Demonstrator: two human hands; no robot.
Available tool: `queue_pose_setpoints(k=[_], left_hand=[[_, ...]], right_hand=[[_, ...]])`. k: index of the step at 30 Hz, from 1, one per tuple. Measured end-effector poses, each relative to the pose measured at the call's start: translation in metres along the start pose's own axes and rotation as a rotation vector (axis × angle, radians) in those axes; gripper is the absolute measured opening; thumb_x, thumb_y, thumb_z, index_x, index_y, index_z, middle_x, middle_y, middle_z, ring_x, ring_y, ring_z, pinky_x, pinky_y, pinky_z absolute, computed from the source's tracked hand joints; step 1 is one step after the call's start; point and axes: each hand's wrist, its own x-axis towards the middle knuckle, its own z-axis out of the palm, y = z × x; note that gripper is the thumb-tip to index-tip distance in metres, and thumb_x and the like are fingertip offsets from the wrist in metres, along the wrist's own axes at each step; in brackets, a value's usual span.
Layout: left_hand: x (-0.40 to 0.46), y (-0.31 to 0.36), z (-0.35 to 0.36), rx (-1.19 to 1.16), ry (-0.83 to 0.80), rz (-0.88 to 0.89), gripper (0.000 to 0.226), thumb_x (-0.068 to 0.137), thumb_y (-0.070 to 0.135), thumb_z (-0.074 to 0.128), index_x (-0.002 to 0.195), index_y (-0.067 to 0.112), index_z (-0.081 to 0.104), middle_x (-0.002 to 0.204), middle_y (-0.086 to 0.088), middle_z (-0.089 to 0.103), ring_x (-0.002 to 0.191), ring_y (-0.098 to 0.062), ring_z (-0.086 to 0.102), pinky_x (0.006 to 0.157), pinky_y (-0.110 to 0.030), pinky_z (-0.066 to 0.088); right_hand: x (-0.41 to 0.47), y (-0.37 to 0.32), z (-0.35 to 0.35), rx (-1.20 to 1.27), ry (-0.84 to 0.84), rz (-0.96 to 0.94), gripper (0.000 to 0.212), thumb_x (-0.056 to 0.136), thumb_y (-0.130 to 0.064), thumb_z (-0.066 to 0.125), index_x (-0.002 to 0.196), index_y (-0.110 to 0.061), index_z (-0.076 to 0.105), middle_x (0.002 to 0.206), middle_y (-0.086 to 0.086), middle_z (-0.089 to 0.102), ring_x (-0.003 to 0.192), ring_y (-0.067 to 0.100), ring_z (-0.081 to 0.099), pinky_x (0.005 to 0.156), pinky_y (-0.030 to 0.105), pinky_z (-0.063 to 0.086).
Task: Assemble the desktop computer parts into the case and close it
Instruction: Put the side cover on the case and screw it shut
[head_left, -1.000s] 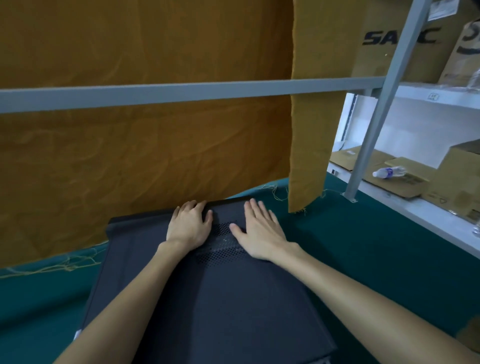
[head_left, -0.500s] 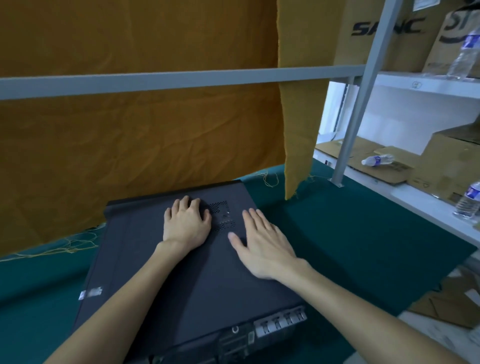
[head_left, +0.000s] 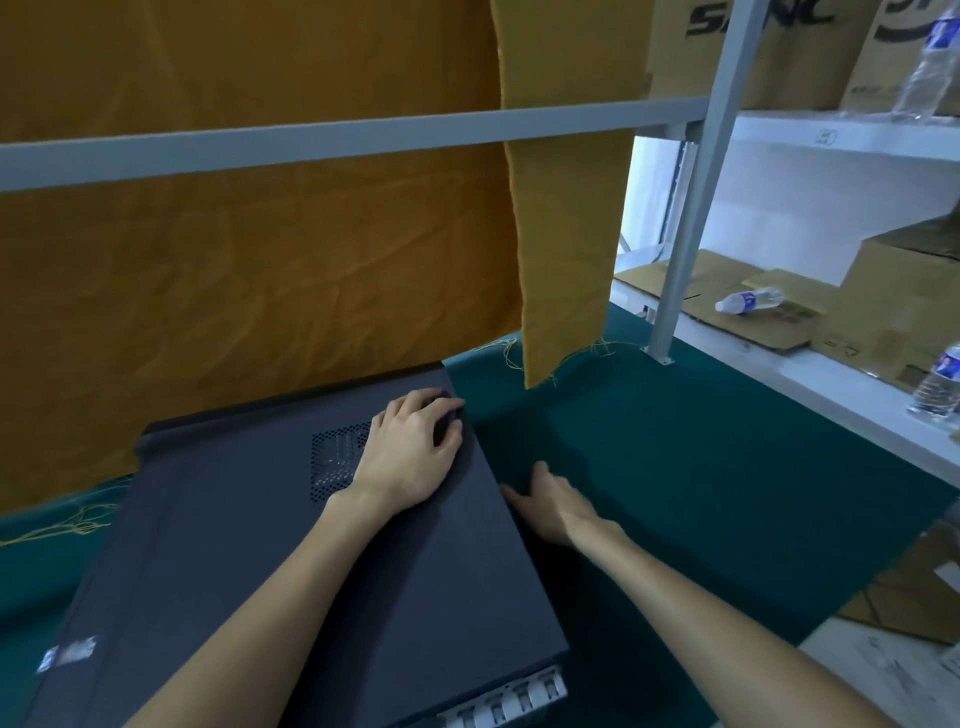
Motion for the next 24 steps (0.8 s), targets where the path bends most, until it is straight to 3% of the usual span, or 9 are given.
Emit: queue_pose_setpoints(k=[2, 4, 7, 10, 12, 14, 19, 21, 24], left_hand=[[0.003, -0.003, 0.004, 0.008, 0.002, -0.004, 0.038, 0.104, 0.043, 0.044, 0.14, 0.037, 0.055, 0.151, 0.009, 0.045, 0.141, -0.021, 0.036, 0.116, -0.044, 0.025], [0.003, -0.003, 0.005, 0.01, 0.008, -0.015, 0.038, 0.104, 0.044, 0.043, 0.14, 0.039, 0.055, 0.151, 0.01, 0.045, 0.141, -0.02, 0.036, 0.116, -0.044, 0.026], [0.002, 0.0, 0.005, 0.024, 0.013, -0.017, 0.038, 0.104, 0.044, 0.043, 0.14, 0.039, 0.054, 0.151, 0.011, 0.045, 0.14, -0.019, 0.037, 0.115, -0.043, 0.029], [0.001, 0.003, 0.003, 0.047, 0.019, -0.03, 0.038, 0.103, 0.043, 0.046, 0.139, 0.038, 0.056, 0.145, 0.01, 0.049, 0.133, -0.021, 0.043, 0.109, -0.043, 0.036], [0.004, 0.007, 0.002, 0.072, 0.033, -0.038, 0.036, 0.101, 0.043, 0.049, 0.135, 0.036, 0.058, 0.137, 0.009, 0.053, 0.124, -0.022, 0.047, 0.103, -0.043, 0.041], [0.009, 0.011, 0.001, 0.083, 0.071, -0.063, 0.031, 0.099, 0.04, 0.053, 0.129, 0.034, 0.061, 0.127, 0.007, 0.056, 0.116, -0.023, 0.049, 0.098, -0.042, 0.042], [0.015, 0.015, 0.005, 0.073, 0.169, -0.089, 0.021, 0.098, 0.03, 0.057, 0.116, 0.028, 0.066, 0.117, 0.005, 0.058, 0.107, -0.025, 0.05, 0.093, -0.04, 0.043], [0.014, 0.011, 0.007, 0.057, 0.174, -0.079, 0.021, 0.099, 0.031, 0.057, 0.117, 0.03, 0.066, 0.118, 0.007, 0.056, 0.108, -0.022, 0.049, 0.093, -0.038, 0.041], [0.015, 0.005, 0.008, 0.033, 0.175, -0.064, 0.022, 0.099, 0.032, 0.056, 0.118, 0.033, 0.066, 0.118, 0.011, 0.055, 0.108, -0.019, 0.047, 0.092, -0.034, 0.038]], right_hand=[[0.009, -0.008, 0.011, -0.089, -0.013, -0.05, 0.055, 0.097, -0.065, 0.043, 0.116, -0.014, 0.043, 0.124, 0.012, 0.061, 0.109, 0.035, 0.062, 0.081, 0.042, 0.046], [0.017, -0.018, 0.015, -0.099, -0.02, -0.095, 0.045, 0.102, -0.054, 0.041, 0.115, -0.011, 0.047, 0.123, 0.013, 0.062, 0.107, 0.034, 0.062, 0.082, 0.041, 0.046], [0.026, -0.028, 0.003, -0.066, -0.187, -0.107, 0.029, 0.103, -0.032, 0.051, 0.12, -0.008, 0.054, 0.121, 0.014, 0.063, 0.106, 0.031, 0.064, 0.089, 0.043, 0.054], [0.028, -0.018, -0.007, -0.242, -0.324, -0.146, 0.01, 0.095, -0.018, 0.062, 0.105, -0.015, 0.063, 0.108, 0.014, 0.069, 0.098, 0.027, 0.07, 0.083, 0.041, 0.06], [0.026, 0.001, -0.009, -0.073, -0.297, -0.124, 0.024, 0.099, -0.036, 0.051, 0.097, -0.014, 0.062, 0.081, 0.012, 0.073, 0.069, 0.021, 0.072, 0.067, 0.034, 0.06], [0.028, 0.021, -0.012, 0.212, -0.304, -0.042, 0.042, 0.102, -0.046, 0.04, 0.107, -0.01, 0.06, 0.071, 0.01, 0.069, 0.055, 0.019, 0.066, 0.059, 0.028, 0.054], [0.047, 0.035, -0.017, 0.842, -0.409, 0.102, 0.017, 0.098, -0.019, 0.039, 0.098, -0.011, 0.053, 0.065, 0.01, 0.062, 0.057, 0.027, 0.059, 0.058, 0.034, 0.052], [0.061, 0.027, -0.018, 0.843, -0.368, 0.067, 0.009, 0.088, -0.018, 0.045, 0.094, -0.012, 0.049, 0.065, 0.007, 0.056, 0.055, 0.023, 0.055, 0.055, 0.031, 0.046], [0.099, 0.006, -0.021, 0.491, -0.096, -0.051, 0.02, 0.093, -0.025, 0.064, 0.112, -0.025, 0.058, 0.091, 0.002, 0.064, 0.074, 0.018, 0.062, 0.06, 0.026, 0.046]])
